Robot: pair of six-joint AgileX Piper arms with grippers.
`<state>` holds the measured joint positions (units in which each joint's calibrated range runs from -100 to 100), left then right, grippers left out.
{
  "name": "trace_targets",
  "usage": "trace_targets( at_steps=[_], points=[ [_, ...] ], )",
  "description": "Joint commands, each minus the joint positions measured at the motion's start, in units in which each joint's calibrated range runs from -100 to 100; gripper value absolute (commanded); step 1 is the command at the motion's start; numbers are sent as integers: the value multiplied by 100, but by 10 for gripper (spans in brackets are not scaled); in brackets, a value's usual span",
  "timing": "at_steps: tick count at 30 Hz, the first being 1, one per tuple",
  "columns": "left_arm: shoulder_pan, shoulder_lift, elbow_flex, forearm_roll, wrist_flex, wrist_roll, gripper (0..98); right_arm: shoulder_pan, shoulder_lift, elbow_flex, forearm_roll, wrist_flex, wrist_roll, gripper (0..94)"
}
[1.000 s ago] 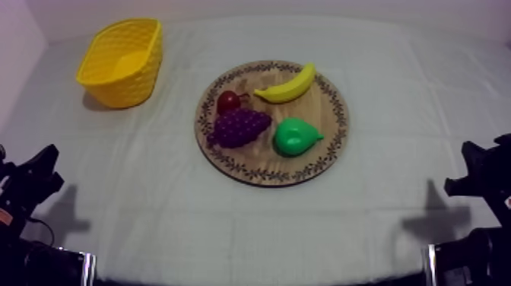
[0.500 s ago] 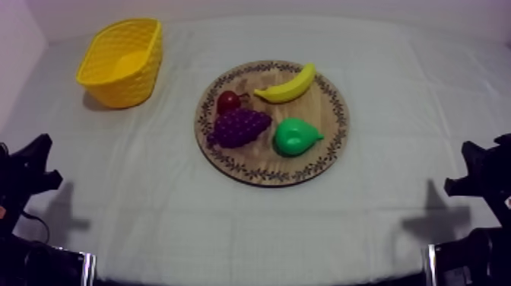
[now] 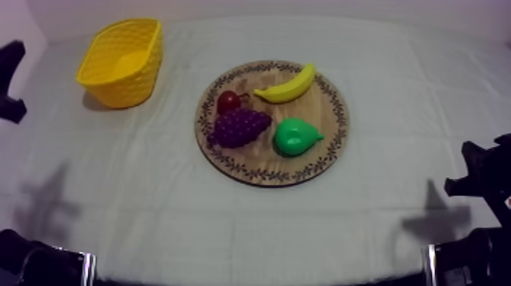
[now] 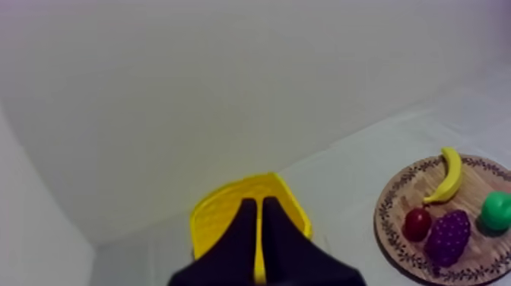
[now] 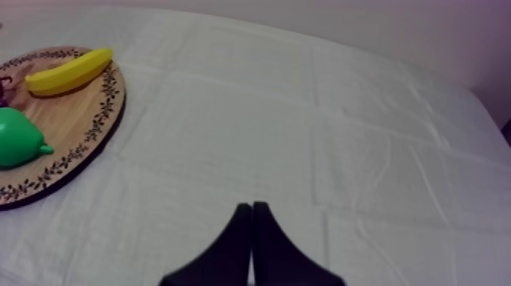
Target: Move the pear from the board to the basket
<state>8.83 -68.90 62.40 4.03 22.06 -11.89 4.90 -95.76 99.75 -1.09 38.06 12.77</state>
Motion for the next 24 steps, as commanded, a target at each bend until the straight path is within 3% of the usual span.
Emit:
trace_targets(
  at_steps=[1,4,9,12,17,24],
  points=[
    [243,746,-1265,26,184,-450,0,0,1,3,-1,1,0,3],
    [667,1393,-2127,-84,492,-509,0,0,1,3,-1,1,0,3],
    [1583,2406,-3328,-760,866,-59,0,0,1,3,-1,1,1,3],
    [2004,3065,-3902,-994,1056,106,0,0,1,3,-1,1,1,3],
    [2471,4180,-4660,-1037,1412,155,0,0,1,3,-1,1,0,3],
    [2828,5368,-4960,-744,1478,70,0,0,1,3,-1,1,0,3]
  ],
)
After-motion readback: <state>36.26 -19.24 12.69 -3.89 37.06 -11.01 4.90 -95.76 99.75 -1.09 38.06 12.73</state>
